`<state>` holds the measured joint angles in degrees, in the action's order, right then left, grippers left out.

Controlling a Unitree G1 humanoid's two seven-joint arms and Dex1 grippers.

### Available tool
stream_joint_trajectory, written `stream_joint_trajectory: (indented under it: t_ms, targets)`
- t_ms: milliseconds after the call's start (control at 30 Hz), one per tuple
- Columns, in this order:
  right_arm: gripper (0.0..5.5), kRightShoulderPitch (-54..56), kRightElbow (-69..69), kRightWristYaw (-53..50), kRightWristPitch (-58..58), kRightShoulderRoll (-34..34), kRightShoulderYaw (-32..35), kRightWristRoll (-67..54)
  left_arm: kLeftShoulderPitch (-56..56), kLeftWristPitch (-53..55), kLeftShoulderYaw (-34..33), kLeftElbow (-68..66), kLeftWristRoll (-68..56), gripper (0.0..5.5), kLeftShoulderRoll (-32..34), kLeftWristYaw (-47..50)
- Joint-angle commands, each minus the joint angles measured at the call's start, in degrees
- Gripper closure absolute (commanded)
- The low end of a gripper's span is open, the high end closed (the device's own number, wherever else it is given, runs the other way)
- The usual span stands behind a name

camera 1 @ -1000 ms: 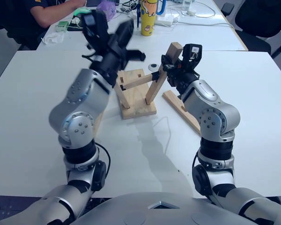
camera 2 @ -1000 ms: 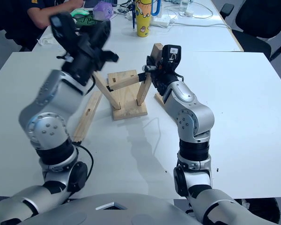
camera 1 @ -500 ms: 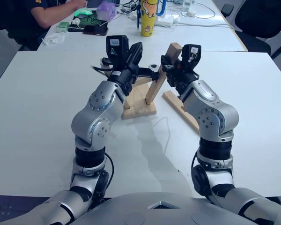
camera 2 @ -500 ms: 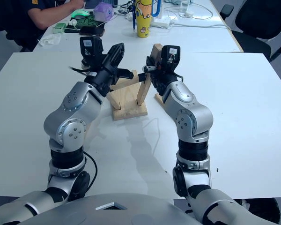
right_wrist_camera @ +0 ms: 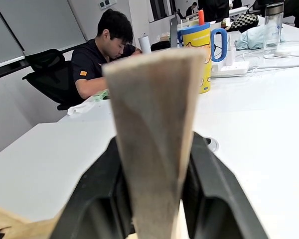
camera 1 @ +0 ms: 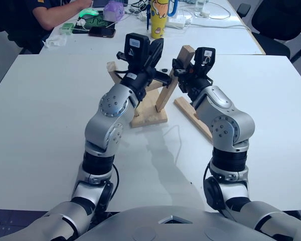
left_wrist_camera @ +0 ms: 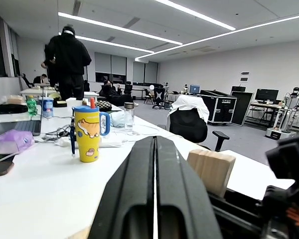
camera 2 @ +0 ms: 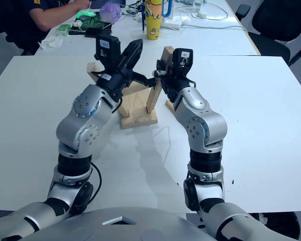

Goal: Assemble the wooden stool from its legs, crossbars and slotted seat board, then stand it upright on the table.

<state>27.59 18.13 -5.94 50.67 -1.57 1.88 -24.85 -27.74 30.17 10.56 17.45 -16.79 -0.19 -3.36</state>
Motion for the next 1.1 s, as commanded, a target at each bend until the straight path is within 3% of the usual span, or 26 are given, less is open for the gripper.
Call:
stream_joint_trajectory:
  t_ms: [33, 267, 533, 700, 933, 1100]
  targets:
    - [4.45, -4.38, -3.42, -0.51, 4.18, 0.41, -0.48, 1.32, -0.82, -2.22, 0.49, -2.68, 1.09, 5.50, -1.27, -1.64]
    - [4.45, -4.43, -3.31, -0.37, 4.40, 0.67, -0.38, 1.45, -4.08, -3.77, -1.63, -7.17, 3.35, 5.50, -1.22, -1.82]
    - [4.45, -4.37, -3.40, -0.29, 4.82, 0.76, -0.40, 1.52, 2.75, 9.23, -0.01, -15.27, 3.94, 5.50, -0.65, -2.64]
    - [4.45, -4.54, -3.40, -0.10, 4.87, 0.90, -0.36, 1.81, 5.12, 9.15, 2.36, -16.00, 5.72, 5.50, -0.46, -3.56]
    - [4.45, -4.60, -3.29, 0.06, 4.99, 1.09, -0.53, 1.94, -6.45, 2.21, -4.56, -7.27, 5.80, 5.50, -2.12, -0.71]
    - [4.45, -4.56, -3.29, 0.14, 5.06, 1.07, -0.56, 1.97, -12.98, 5.02, -6.84, -3.33, 5.15, 5.50, -1.27, -0.60]
